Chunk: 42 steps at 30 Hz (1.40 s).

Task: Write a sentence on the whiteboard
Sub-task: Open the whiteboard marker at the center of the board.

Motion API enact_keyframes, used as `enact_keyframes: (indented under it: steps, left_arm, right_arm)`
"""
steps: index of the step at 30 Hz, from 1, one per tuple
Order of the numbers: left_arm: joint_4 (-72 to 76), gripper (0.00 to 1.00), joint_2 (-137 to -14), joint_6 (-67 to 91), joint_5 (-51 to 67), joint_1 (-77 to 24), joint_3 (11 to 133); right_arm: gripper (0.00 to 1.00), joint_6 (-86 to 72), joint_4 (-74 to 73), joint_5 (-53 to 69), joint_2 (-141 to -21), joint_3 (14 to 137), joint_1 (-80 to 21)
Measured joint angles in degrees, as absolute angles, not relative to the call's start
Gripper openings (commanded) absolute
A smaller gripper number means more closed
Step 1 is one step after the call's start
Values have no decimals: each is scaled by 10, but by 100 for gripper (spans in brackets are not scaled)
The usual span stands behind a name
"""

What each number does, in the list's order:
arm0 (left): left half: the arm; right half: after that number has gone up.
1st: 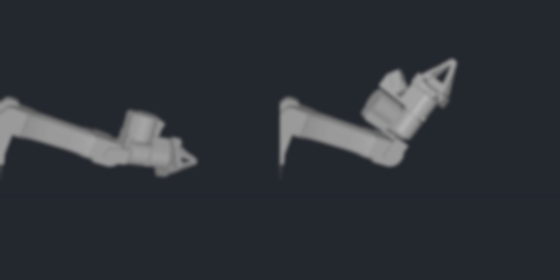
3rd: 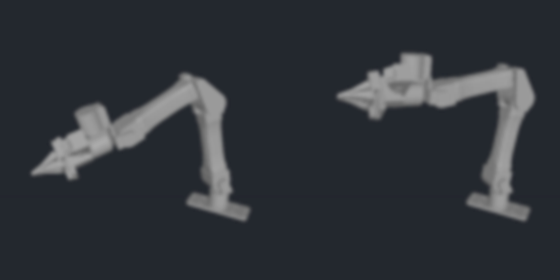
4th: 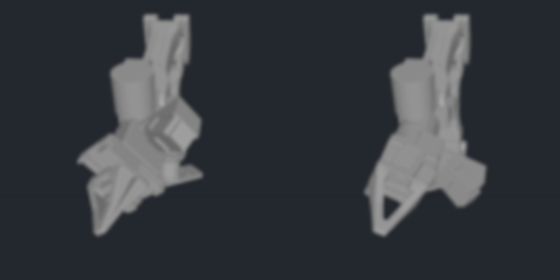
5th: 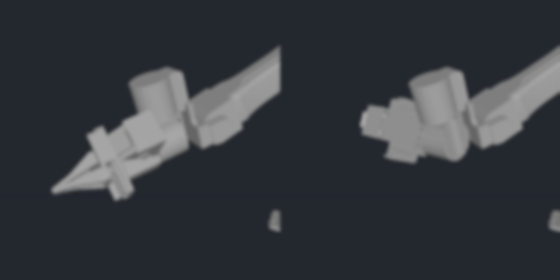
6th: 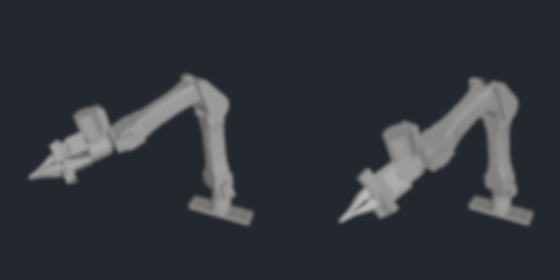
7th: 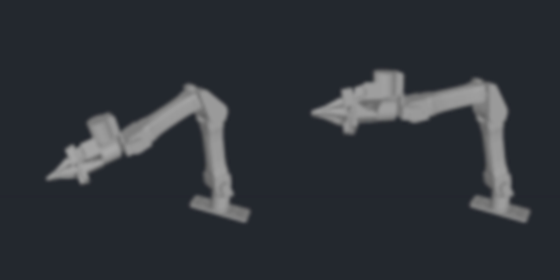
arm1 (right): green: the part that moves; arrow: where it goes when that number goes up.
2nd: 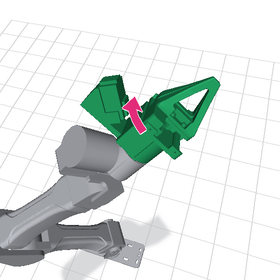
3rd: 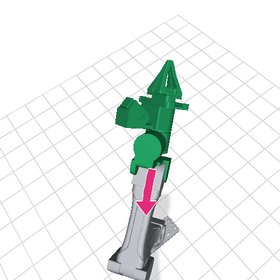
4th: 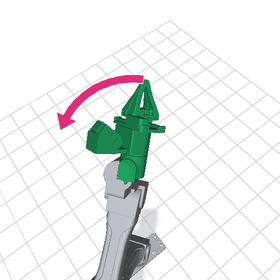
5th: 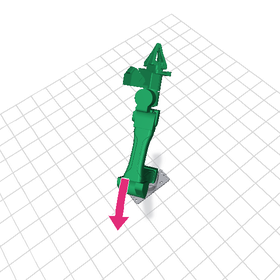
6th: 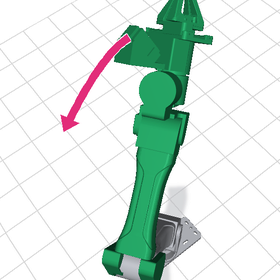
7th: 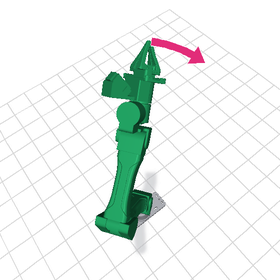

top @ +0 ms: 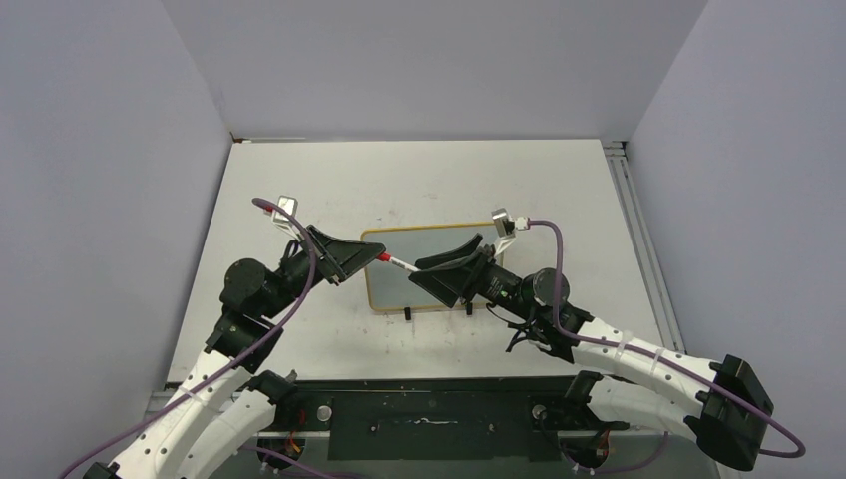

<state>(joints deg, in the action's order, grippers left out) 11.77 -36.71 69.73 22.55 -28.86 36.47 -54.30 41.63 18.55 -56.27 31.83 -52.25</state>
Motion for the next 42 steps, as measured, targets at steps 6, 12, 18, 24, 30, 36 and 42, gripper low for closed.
enact_keyframes:
  steps: [6, 12, 18, 24, 30, 36, 42]
  left_arm:
    - [114, 0, -368, 683, 225, -289, 365]
    - [114, 0, -369, 677, 224, -289, 365]
    - [107, 0, -369, 668, 218, -289, 365]
    - [103, 0, -368, 667, 216, -289, 365]
    - [102, 0, -368, 667, 216, -289, 365]
    - [102, 0, -364, 668, 216, -289, 365]
    - [104, 0, -361, 671, 217, -289, 365]
  right_arm:
    - [63, -543, 419, 185, -563, 319, -534]
    - [61, -543, 422, 185, -566, 323, -546]
    - [58, -542, 425, 182, -572, 326, -555]
    - [53, -542, 428, 178, -583, 328, -558]
    - [48, -542, 432, 171, -589, 328, -561]
    - [36, -540, 433, 157, -589, 328, -564]
    - [22, -536, 433, 139, -589, 328, -566]
